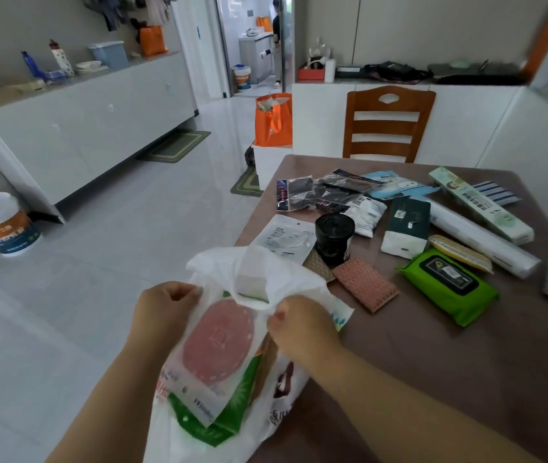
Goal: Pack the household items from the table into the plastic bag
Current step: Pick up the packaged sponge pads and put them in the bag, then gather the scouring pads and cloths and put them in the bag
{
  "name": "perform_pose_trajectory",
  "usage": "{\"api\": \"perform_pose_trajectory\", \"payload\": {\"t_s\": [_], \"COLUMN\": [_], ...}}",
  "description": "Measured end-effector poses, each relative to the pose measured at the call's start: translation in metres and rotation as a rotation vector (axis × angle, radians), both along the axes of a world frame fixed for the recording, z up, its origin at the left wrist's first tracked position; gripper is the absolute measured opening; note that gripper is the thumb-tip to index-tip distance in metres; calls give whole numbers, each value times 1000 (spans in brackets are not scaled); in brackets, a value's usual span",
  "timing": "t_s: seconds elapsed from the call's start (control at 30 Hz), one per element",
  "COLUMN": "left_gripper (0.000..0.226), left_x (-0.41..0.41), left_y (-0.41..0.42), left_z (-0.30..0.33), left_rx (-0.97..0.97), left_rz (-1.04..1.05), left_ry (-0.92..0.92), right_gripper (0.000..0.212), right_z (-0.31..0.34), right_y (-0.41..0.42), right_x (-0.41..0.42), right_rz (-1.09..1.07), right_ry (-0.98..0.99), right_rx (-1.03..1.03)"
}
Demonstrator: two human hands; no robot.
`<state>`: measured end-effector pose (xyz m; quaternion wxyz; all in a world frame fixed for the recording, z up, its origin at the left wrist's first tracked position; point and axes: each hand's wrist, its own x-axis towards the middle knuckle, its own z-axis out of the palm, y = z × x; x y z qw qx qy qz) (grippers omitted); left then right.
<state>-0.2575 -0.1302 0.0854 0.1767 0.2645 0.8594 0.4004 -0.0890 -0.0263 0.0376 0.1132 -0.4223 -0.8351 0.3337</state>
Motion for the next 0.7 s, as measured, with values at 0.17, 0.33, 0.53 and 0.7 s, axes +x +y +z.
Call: {"api": "perform_pose_trajectory", "payload": {"t_s": [0.17, 0.33, 0.53, 0.7], "left_gripper": [27, 7, 13, 14], "left_x": [29, 90, 139, 152], "left_y": [19, 43, 81, 134], "left_z": [21, 59, 61, 43], "left_rx": [120, 350, 305, 206], "left_rz": [53, -32, -185, -171], "left_ry": [279, 177, -170, -549], "right_gripper": [11, 28, 52, 89], "right_z": [7, -50, -57, -66], "right_y": [51, 114, 163, 183], "right_x": [46, 71, 87, 84], "right_rz": [-670, -564, -600, -481], "right_ry": [372, 39, -285, -429], "right_rx": [112, -231, 30, -130]}}
